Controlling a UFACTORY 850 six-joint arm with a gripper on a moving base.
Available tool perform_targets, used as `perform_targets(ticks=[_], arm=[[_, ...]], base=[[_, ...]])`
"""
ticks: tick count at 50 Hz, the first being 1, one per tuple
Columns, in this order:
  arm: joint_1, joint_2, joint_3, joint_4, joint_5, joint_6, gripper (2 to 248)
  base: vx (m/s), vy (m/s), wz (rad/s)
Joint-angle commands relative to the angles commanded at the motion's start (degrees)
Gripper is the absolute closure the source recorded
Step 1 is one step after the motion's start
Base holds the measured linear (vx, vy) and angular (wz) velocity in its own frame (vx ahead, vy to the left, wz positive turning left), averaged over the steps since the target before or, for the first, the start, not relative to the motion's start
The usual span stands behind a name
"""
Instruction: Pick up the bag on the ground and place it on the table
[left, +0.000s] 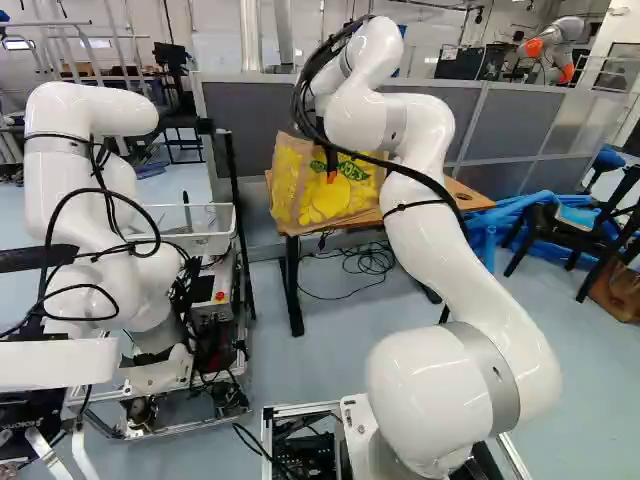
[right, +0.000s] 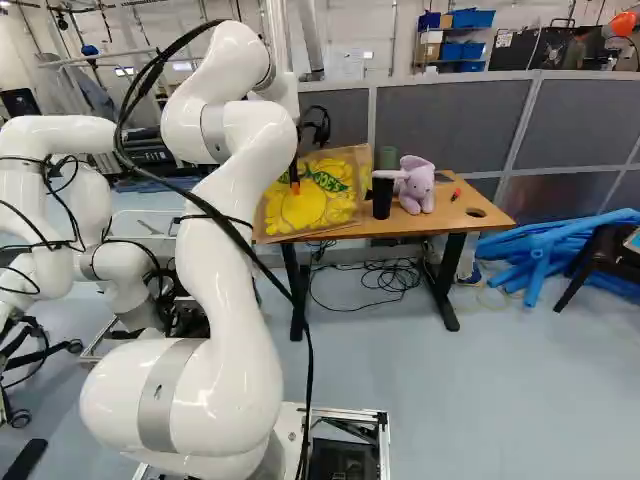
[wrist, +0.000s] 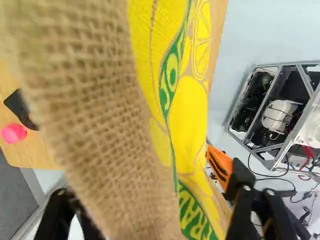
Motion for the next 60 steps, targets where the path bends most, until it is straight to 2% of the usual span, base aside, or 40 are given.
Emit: perform_targets(ticks=[3,4,60], arm=[[0.0,0.4,0.1,0.0,0.0,0.0,28],[0.0,0.5,0.1,0.0,0.0,0.0,3],[0.0,7.4,0.2,0.0,0.0,0.0,3]], base=[[0.0,0.0,0.0],[0.0,0.0,0.0],[0.0,0.0,0.0]])
